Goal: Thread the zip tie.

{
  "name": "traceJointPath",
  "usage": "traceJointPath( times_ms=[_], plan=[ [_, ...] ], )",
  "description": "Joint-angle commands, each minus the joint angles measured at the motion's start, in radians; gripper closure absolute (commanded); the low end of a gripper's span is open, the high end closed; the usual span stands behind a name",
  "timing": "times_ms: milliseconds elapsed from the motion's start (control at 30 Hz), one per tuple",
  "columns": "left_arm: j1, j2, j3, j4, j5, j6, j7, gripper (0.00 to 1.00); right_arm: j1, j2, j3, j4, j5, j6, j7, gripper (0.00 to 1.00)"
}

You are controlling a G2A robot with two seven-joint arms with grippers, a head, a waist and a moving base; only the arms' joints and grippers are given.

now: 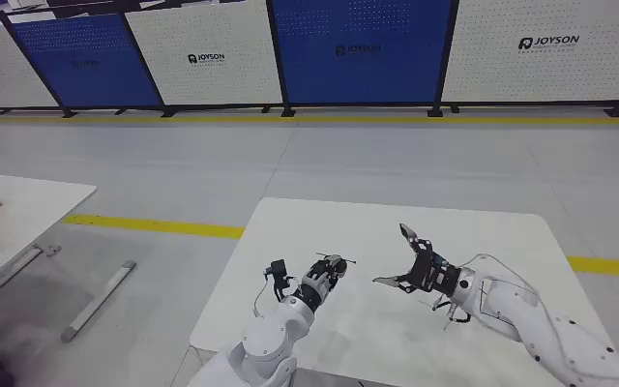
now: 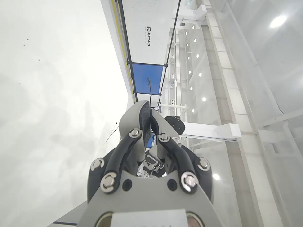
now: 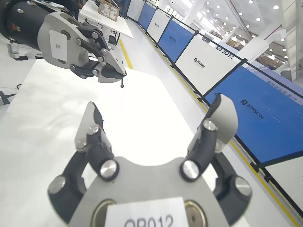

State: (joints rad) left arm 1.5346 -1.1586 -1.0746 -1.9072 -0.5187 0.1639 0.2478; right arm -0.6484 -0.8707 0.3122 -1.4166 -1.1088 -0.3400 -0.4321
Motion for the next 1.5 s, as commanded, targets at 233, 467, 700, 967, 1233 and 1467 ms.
traceJointPath(
  times_ms=[233, 467, 700, 967, 1233, 1467],
  plan=[
    [0.015, -0.003, 0.032, 0.034, 0.271, -0.092, 0.053, 1.00, 0.048, 0.017, -0.142, -0.041, 0.368, 0.000, 0.046, 0.00],
    [0.051, 0.007, 0.040, 0.028, 0.444, -0.095, -0.028, 1.00, 0.048, 0.049, -0.142, -0.200, 0.831, 0.000, 0.328, 0.00],
    [0.067, 0.005, 0.025, 0.011, 0.407, -0.066, -0.044, 1.00, 0.070, 0.049, -0.142, -0.209, 0.968, 0.000, 0.444, 0.00],
    [0.067, 0.005, 0.025, 0.011, 0.407, -0.066, -0.044, 1.00, 0.070, 0.049, -0.142, -0.209, 0.968, 0.000, 0.444, 0.00],
    [0.065, 0.001, 0.019, 0.016, 0.402, -0.081, -0.031, 1.00, 0.032, 0.054, -0.108, -0.239, 1.070, 0.000, 0.466, 0.00],
    [0.090, -0.002, -0.002, -0.020, 0.386, -0.099, -0.029, 1.00, -0.059, 0.065, 0.022, -0.221, 1.333, 0.000, 0.627, 0.00]
  ],
)
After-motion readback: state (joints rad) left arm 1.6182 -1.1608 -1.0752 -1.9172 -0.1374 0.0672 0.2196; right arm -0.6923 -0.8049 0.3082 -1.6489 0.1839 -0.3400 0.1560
